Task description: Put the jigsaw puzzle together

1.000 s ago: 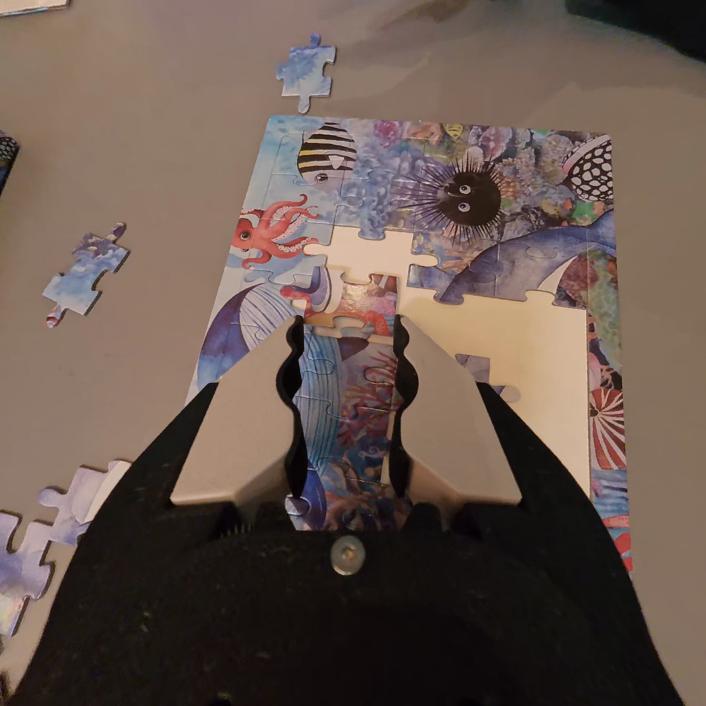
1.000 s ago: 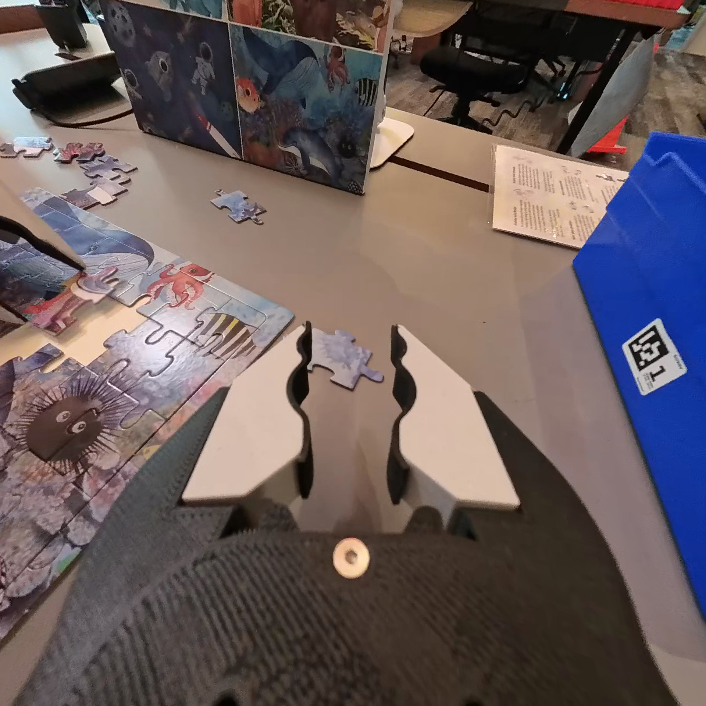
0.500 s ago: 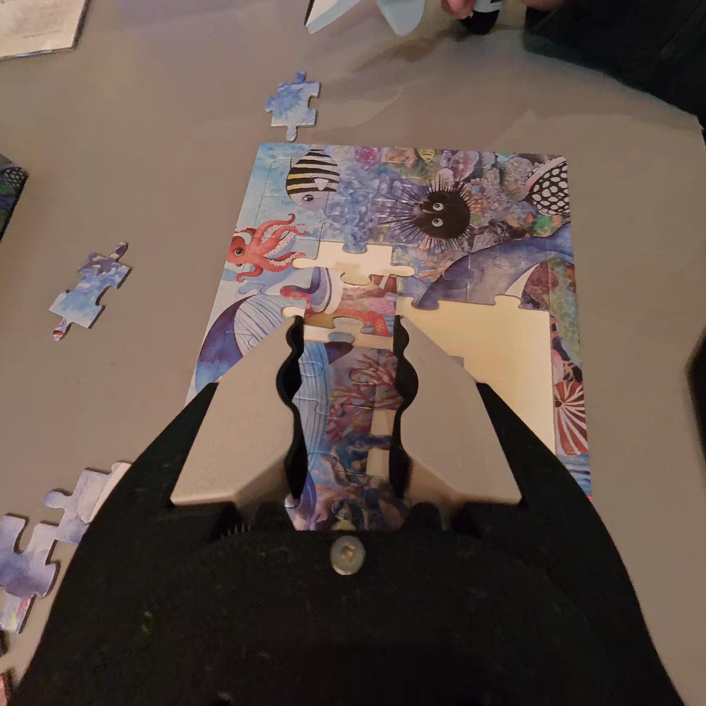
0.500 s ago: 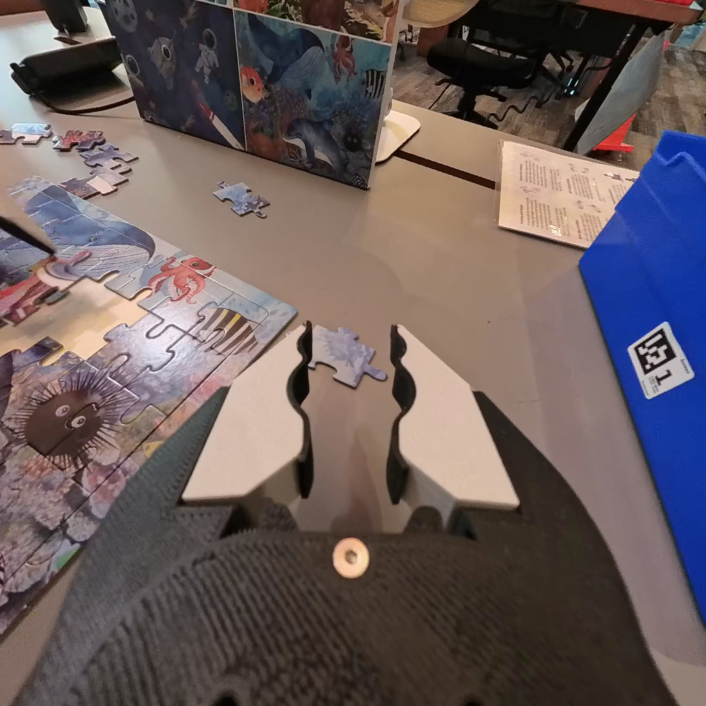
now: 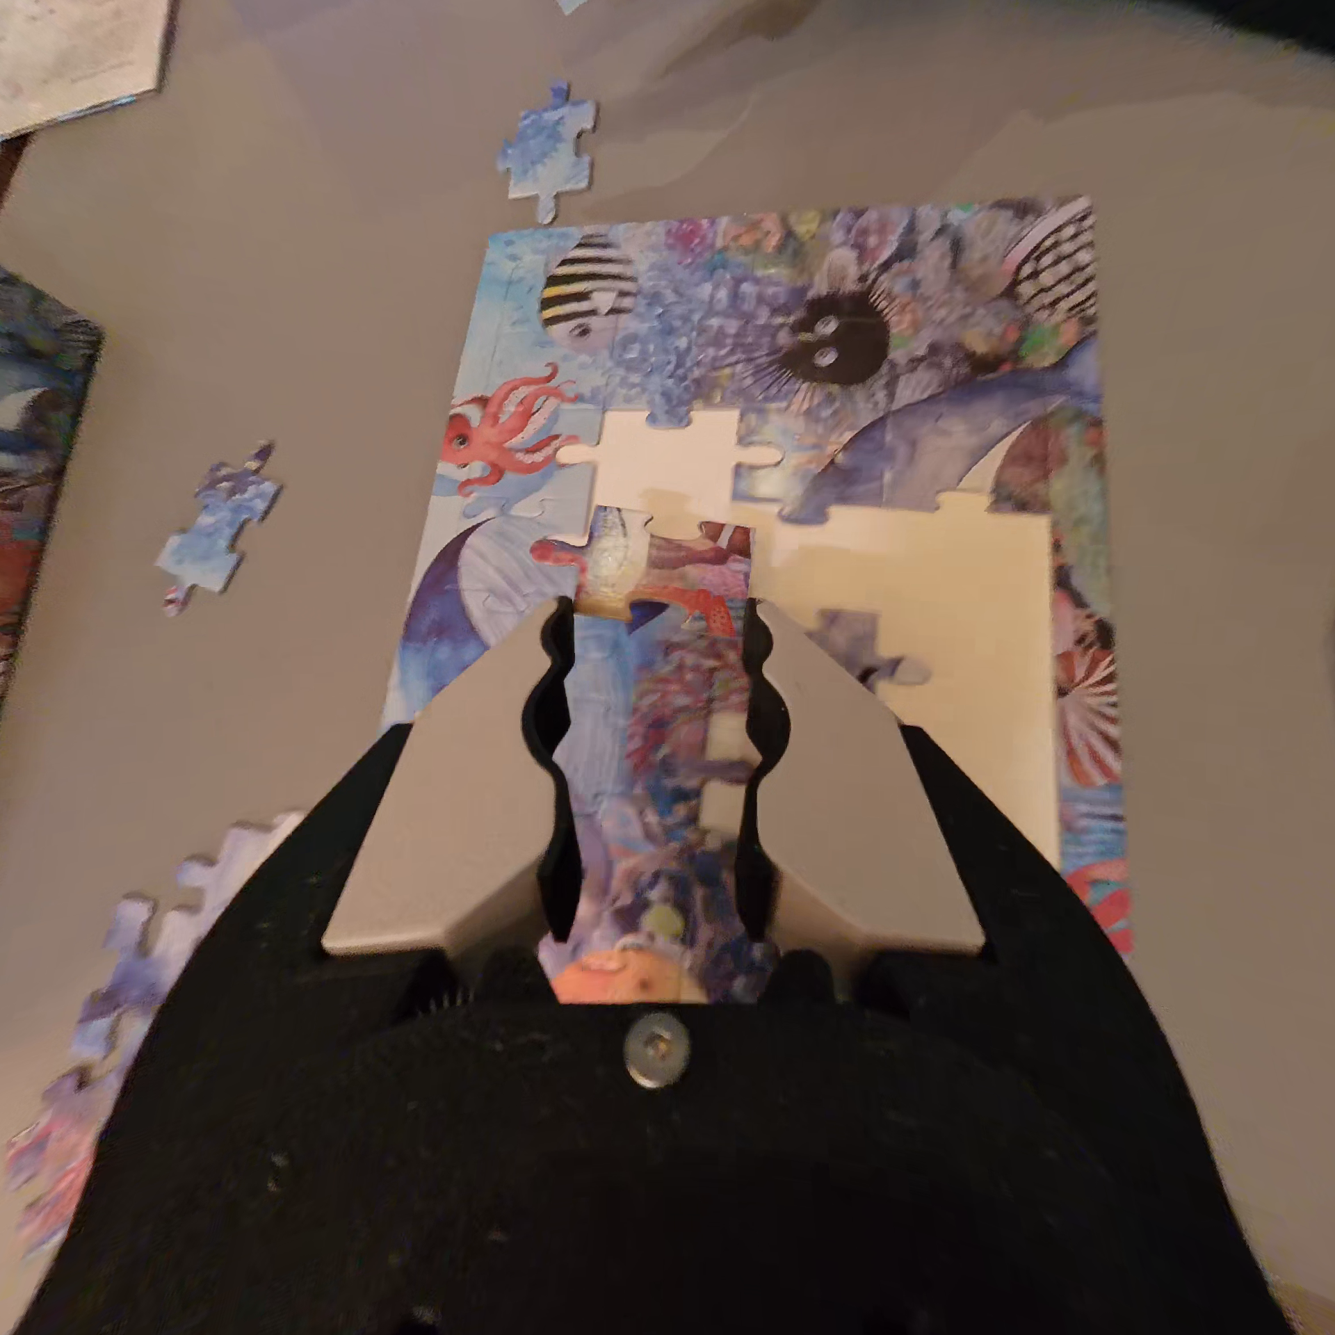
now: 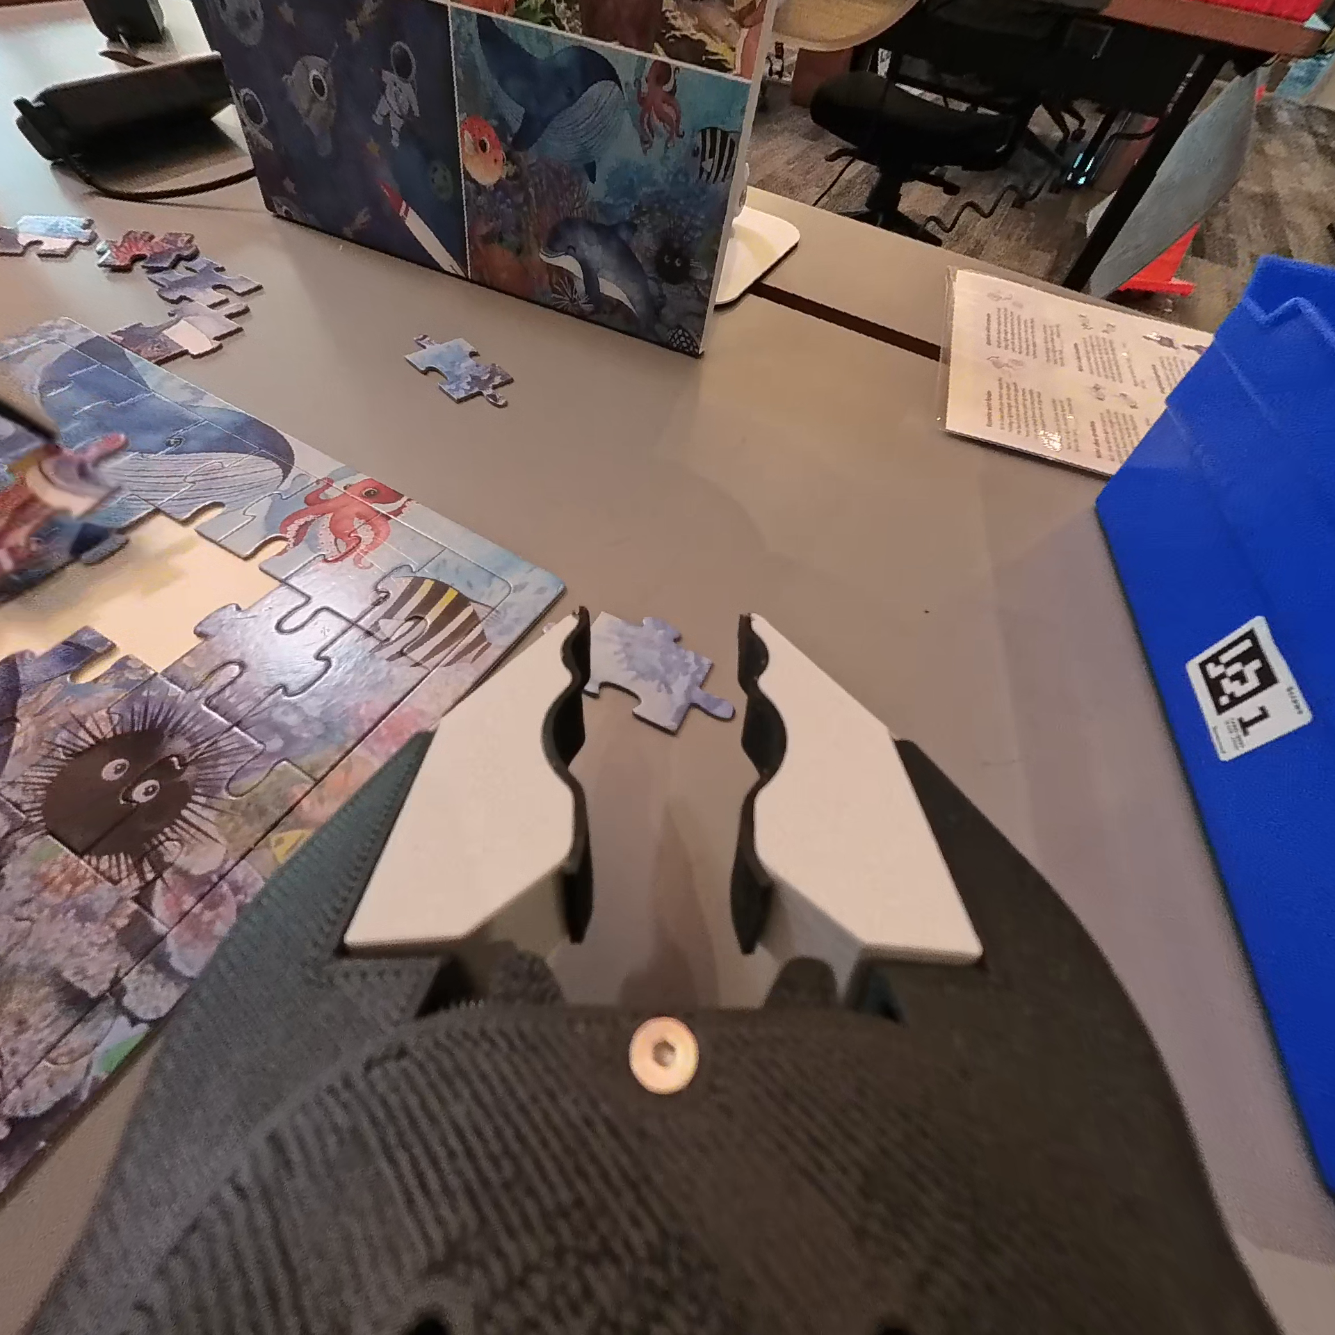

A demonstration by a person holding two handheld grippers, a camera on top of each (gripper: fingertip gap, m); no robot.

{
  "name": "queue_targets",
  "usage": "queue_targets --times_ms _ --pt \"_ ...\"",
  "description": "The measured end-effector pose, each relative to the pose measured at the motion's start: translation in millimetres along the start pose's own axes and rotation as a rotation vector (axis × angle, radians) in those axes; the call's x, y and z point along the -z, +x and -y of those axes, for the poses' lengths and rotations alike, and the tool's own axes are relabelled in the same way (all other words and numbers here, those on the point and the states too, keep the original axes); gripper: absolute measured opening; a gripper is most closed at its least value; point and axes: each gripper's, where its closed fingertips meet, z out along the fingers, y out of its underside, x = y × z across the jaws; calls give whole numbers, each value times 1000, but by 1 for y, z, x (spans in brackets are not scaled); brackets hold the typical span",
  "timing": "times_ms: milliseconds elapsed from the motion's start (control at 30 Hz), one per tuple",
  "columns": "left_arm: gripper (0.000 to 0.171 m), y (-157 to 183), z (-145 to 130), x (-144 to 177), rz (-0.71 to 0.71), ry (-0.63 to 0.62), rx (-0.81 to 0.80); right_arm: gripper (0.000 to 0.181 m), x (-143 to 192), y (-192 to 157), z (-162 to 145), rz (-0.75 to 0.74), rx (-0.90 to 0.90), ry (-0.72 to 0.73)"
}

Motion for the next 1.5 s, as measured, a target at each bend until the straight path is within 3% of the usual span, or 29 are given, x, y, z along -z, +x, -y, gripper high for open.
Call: queue_targets --times_ms 233,733,1033,1500 --pt "45 -13 -16 28 -6 34 58 40 0 0 -1 -1 4 -4" --pt "44 49 -34 33 -184 32 42 40 -3 0 -4 -4 4 -31" --pt "45 75 -38 35 -68 33 20 41 -9 -2 -11 -7 25 -85" --pt "45 77 -44 37 -71 8 53 41 -8 0 -9 -6 9 -73"
